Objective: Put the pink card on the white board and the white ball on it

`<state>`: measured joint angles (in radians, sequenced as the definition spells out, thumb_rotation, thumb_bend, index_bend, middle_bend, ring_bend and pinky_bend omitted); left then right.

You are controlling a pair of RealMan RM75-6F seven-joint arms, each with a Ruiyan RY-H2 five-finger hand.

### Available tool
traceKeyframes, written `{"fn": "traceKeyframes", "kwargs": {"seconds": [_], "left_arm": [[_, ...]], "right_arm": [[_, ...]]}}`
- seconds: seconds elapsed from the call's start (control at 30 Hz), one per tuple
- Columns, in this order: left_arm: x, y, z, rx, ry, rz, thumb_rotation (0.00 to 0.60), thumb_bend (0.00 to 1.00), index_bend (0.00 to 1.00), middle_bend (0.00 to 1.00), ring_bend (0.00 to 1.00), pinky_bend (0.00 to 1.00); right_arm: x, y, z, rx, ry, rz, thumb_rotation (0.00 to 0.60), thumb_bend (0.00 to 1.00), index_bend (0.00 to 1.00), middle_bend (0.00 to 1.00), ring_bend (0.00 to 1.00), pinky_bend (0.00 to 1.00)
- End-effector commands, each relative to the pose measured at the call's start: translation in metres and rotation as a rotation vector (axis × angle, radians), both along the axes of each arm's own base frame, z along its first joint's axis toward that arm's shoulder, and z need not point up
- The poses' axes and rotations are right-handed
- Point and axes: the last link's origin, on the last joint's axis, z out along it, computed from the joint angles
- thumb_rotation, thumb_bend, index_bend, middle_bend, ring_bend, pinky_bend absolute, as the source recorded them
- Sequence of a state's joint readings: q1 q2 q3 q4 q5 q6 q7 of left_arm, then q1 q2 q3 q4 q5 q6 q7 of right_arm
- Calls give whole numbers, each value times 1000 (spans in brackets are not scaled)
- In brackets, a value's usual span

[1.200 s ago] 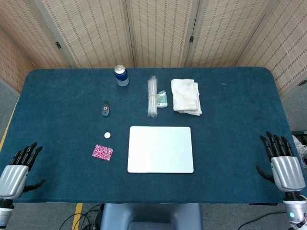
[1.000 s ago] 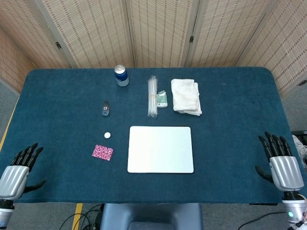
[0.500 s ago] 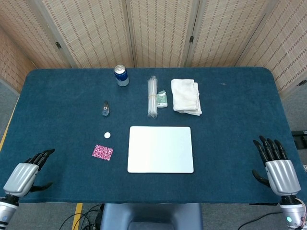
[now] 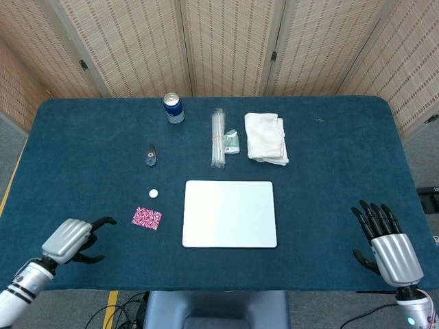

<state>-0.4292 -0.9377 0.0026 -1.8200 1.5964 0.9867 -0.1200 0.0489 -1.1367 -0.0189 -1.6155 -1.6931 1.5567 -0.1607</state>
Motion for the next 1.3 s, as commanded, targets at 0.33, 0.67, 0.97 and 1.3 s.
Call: {"fn": "traceKeyframes", "kwargs": {"seconds": [0.33,0.67,0.97,1.3], "left_arm": [[52,53,-68,-148,17,-63,600,228,260,1000,1000,1000],[53,83,-98,-177,39,7,600,227,252,1000,1000,1000],[41,106,-113,-119,96,70,600,227,257,1000,1000,1000],[32,105,-116,-83,144,93,600,227,284,1000,1000,1000]], "right_arm": [[-2,-2,1,5,1,-4,600,151,0,0,0,0],[-4,-5,-1,22,5,-13,600,151,0,0,0,0],[-6,-8,1,29,-2,-28,600,150,0,0,0,0],[-6,-9,-1,46,-3,-28,600,150,0,0,0,0]]}}
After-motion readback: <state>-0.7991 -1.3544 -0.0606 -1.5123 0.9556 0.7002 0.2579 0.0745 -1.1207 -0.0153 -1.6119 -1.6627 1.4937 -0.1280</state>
